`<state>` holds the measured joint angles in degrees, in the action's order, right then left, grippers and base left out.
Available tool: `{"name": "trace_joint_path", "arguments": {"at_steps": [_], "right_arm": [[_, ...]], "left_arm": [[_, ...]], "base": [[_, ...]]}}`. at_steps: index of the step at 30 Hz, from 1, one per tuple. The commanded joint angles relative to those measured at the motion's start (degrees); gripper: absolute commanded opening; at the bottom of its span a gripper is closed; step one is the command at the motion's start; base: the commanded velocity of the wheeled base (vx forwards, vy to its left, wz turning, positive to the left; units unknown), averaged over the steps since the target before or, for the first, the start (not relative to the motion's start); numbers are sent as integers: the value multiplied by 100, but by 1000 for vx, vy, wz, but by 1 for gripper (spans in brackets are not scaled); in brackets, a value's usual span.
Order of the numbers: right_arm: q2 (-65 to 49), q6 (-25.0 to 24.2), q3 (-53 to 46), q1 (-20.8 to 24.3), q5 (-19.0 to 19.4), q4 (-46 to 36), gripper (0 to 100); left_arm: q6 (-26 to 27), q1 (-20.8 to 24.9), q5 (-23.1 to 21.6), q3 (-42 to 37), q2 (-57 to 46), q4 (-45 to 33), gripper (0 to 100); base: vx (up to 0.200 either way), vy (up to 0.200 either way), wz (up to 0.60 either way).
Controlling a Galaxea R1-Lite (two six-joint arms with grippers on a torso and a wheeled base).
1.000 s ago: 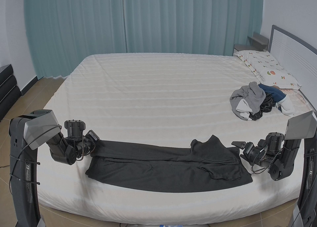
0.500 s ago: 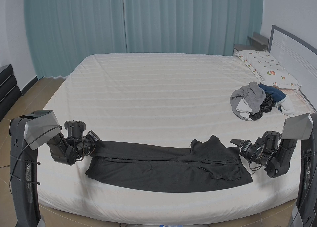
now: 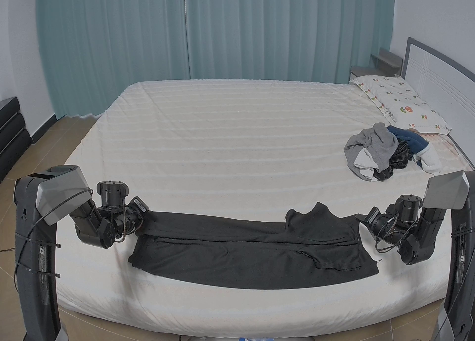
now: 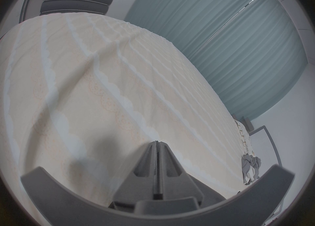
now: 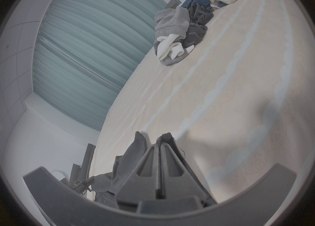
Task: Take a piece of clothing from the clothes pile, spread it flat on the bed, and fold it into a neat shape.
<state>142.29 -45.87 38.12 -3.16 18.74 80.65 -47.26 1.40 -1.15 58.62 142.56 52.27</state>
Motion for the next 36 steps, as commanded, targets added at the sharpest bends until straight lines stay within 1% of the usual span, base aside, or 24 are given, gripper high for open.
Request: {"name": "trace_joint_path", "arguments": {"at_steps": [1, 3, 11, 12, 15, 16, 20, 23, 29, 31, 33, 34, 36], "right_arm": [[18, -1, 82, -45, -28, 3, 0], [36, -1, 134, -106, -90, 3, 0], [89, -1, 231, -106, -98, 3, 0], [159, -1, 266, -115, -107, 47, 100], [168, -9, 266, -115, -98, 56, 100], [159, -1, 231, -106, -98, 65, 100], [1, -9, 108, -53, -116, 109, 100], [-527, -18, -173, -71, -116, 161, 100], [-1151, -9, -569, -71, -133, -32, 100], [-1494, -27, -789, -80, -186, -340, 100], [-1766, -88, -1158, -45, -274, -401, 100], [-1784, -97, -1193, -45, -283, -401, 100], [-2126, -352, -1764, 78, -309, -384, 100]], "left_arm": [[-2, -8, 0, -9, 0, 2, 0], [-2, 0, 0, -9, -9, 2, 0], [-2, 0, 0, -44, -17, 2, 0], [-20, 0, -8, -106, -44, 11, 0], [-37, 0, -26, -114, -44, 11, 0], [-37, 0, -26, -123, -44, 11, 100], [-46, -8, -35, -123, -70, 11, 100], [-108, -26, -17, -158, -193, 11, 100], [-240, -237, -123, -466, -967, 2, 100], [-231, -237, -140, -633, -1239, -7, 100], [-213, -246, -167, -835, -1380, 2, 100], [-213, -246, -167, -853, -1388, 2, 100], [-231, -246, -211, -1213, -1529, 2, 100]], "base": [[0, 0, 0], [0, 0, 0], [0, 0, 0], [0, 0, 0], [0, 0, 0], [0, 0, 0], [0, 0, 0], [0, 0, 0], [0, 0, 0], [0, 0, 0], [0, 0, 0], [0, 0, 0], [0, 0, 0]]}}
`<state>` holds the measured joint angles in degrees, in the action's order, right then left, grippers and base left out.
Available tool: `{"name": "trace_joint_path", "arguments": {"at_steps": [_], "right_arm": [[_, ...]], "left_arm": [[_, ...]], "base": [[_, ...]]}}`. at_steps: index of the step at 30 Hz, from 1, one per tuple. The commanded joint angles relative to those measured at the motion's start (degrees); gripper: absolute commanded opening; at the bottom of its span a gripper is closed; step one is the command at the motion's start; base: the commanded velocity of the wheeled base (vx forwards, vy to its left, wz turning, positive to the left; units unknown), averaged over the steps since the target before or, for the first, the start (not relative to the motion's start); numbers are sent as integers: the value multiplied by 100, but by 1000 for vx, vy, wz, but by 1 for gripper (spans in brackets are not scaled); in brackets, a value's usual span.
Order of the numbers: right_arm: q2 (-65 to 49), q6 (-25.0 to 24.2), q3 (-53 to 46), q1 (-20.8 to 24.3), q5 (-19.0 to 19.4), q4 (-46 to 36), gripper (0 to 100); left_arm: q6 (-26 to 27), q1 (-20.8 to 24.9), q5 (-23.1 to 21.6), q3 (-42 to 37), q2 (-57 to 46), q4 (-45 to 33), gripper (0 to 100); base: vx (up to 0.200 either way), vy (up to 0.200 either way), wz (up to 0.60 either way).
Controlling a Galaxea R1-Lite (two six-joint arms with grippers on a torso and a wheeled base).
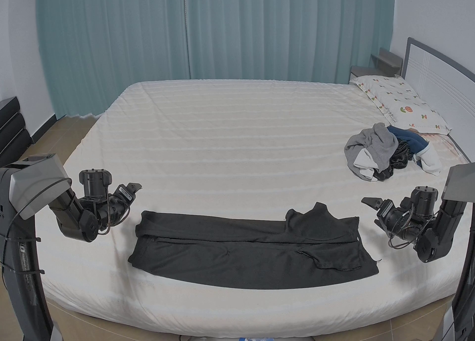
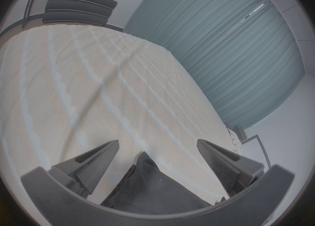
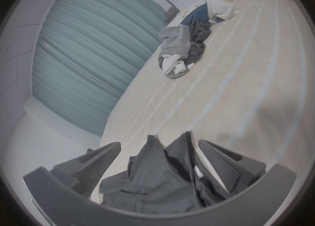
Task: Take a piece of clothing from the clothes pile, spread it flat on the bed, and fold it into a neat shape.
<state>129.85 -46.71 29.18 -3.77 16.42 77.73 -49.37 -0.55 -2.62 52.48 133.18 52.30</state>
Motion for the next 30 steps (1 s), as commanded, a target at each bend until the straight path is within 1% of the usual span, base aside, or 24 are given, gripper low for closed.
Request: {"name": "trace_joint_path", "arguments": {"at_steps": [1, 3, 4, 7, 9, 10, 11, 13, 15, 18, 20, 23, 25, 26, 30], "right_arm": [[-953, -365, -1029, 166, -86, -91, 100], [-1024, -479, -1292, 236, -104, -91, 100], [-1032, -505, -1398, 262, -130, -82, 100], [-1050, -593, -1697, 385, -350, -82, 100], [-1059, -866, -1899, 535, -482, -38, 100], [-1050, -1015, -1996, 588, -491, 50, 100], [-1041, -1059, -2013, 596, -491, 76, 100], [-936, -1261, -2198, 632, -482, 427, 100], [-821, -1279, -2391, 719, -491, 726, 100], [-610, -1288, -2567, 851, -517, 1166, 100], [-496, -1288, -2567, 913, -587, 1192, 100], [-417, -1305, -2567, 974, -631, 1183, 100], [-417, -1305, -2567, 974, -631, 1183, 100], [-461, -1323, -2576, 974, -623, 1183, 100], [-452, -1340, -2576, 1027, -631, 1183, 100]], "left_arm": [[-20, -51, -72, -766, -644, 17, 100], [-37, -42, -133, -1100, -803, 17, 100], [-64, -24, -177, -1267, -864, 17, 100], [-336, 143, -239, -1794, -1128, 17, 100], [-591, 266, -239, -2084, -1242, 9, 100], [-661, 327, -239, -2216, -1260, 9, 100], [-661, 336, -239, -2242, -1260, 9, 100], [-661, 459, -239, -2471, -1207, 17, 100], [-661, 573, -230, -2559, -1172, 17, 100], [-670, 749, -142, -2436, -970, 35, 100], [-661, 890, -10, -2260, -759, 114, 100], [-661, 1110, 455, -2075, -407, 237, 100], [-661, 1110, 455, -2075, -407, 237, 100], [-661, 1215, 842, -1820, -143, 255, 100], [-661, 1197, 1062, -1460, 76, 237, 100]], "base": [[0, 0, 0], [0, 0, 0], [-200, 0, 0], [-200, 0, 0], [-200, 0, 0], [-200, 0, 0], [-200, 0, 0], [-200, 0, 0], [-200, 0, 0], [0, 0, 0], [0, 0, 0], [0, 0, 0], [0, 0, 0], [0, 0, 0], [0, 0, 0]]}}
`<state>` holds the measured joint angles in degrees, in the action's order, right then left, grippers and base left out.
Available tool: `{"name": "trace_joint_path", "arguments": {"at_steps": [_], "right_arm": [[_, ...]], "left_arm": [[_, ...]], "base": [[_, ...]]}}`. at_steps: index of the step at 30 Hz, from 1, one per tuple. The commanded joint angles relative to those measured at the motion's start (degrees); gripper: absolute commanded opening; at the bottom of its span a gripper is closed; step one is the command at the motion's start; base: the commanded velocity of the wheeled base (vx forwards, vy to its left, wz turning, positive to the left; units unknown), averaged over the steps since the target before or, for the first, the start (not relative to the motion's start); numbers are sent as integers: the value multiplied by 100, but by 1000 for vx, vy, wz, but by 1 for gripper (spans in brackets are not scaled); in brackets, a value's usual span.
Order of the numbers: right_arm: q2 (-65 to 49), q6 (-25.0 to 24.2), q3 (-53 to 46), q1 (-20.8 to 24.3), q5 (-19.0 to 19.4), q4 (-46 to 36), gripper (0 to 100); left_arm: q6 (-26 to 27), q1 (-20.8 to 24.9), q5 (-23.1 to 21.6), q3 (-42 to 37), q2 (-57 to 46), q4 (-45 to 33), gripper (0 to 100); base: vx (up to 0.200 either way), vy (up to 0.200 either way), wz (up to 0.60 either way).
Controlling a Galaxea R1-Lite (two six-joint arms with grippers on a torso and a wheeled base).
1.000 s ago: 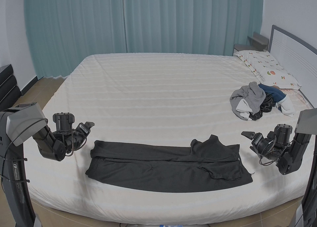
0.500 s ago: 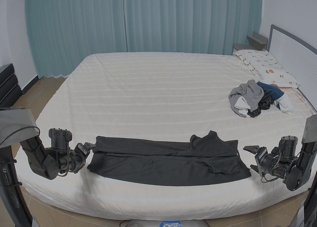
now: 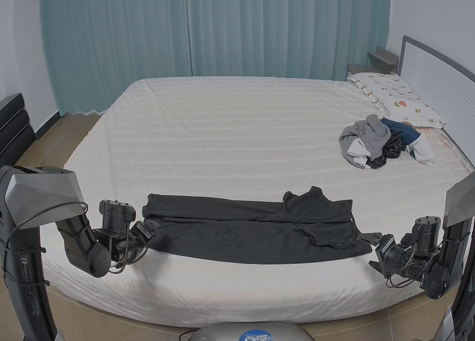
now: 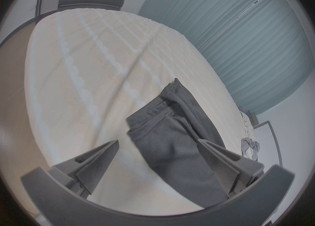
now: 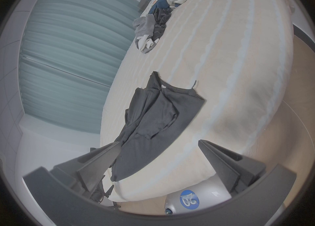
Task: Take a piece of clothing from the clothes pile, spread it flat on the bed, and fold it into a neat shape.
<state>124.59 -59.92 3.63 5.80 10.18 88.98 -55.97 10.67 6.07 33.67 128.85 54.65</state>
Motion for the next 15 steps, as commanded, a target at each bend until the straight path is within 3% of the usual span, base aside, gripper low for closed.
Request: {"name": "trace_joint_path", "arguments": {"at_steps": [1, 6, 12, 13, 15], "right_arm": [[74, -20, -21, 79, -7, 58, 100], [57, -20, -38, 176, -42, 58, 100], [127, -11, -21, 439, -411, 58, 100], [127, -20, -12, 448, -429, 58, 100], [197, -29, 32, 606, -631, 58, 100]], "left_arm": [[7, 67, 219, 491, 553, -7, 100], [33, 67, 500, 808, 764, 2, 100], [33, 58, 676, 948, 905, 2, 100], [33, 58, 676, 940, 905, 2, 0], [24, 58, 685, 896, 878, 11, 0]], "base": [[0, 0, 0], [0, 0, 0], [0, 0, 0], [0, 0, 0], [0, 0, 0]]}}
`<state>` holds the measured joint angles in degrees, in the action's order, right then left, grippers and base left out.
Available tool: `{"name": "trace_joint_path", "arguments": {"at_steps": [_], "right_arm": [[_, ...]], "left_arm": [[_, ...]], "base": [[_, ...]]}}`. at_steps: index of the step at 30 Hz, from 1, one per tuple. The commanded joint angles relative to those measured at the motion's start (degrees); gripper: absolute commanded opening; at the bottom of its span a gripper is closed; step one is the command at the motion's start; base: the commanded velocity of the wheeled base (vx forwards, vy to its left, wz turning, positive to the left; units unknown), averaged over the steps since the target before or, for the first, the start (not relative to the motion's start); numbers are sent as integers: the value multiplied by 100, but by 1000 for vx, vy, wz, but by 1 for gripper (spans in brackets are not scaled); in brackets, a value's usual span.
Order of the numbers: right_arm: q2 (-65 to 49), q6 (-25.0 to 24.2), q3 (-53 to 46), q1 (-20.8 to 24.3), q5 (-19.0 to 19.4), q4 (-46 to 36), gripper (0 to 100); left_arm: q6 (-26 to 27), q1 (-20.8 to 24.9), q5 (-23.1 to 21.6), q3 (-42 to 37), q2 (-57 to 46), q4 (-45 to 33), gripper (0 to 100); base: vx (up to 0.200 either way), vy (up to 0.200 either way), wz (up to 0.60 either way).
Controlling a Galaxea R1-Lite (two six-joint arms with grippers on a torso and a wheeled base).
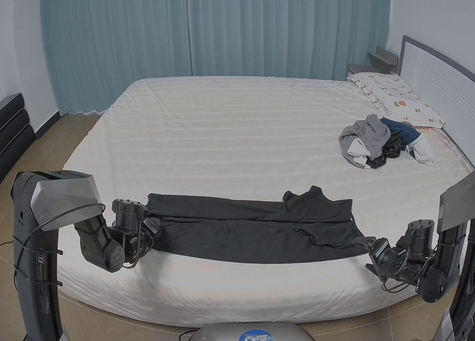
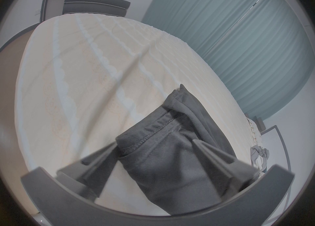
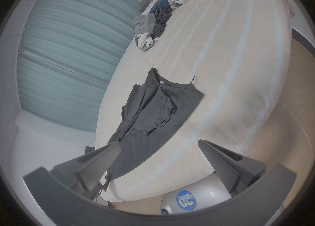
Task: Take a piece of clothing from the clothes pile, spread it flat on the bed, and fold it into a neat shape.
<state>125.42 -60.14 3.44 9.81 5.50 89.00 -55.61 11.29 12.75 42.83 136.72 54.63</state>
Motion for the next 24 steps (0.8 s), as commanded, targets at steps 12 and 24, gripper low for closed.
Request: {"name": "trace_joint_path", "arguments": {"at_steps": [12, 24], "right_arm": [[1196, 2, 1019, 249, -646, 47, 100], [1486, 19, 1528, 284, -831, 38, 100]], "left_arm": [[-257, -57, 17, -134, -14, 13, 0], [-257, -48, 17, -160, -14, 22, 0]], "base": [[0, 0, 0], [0, 0, 0]]}}
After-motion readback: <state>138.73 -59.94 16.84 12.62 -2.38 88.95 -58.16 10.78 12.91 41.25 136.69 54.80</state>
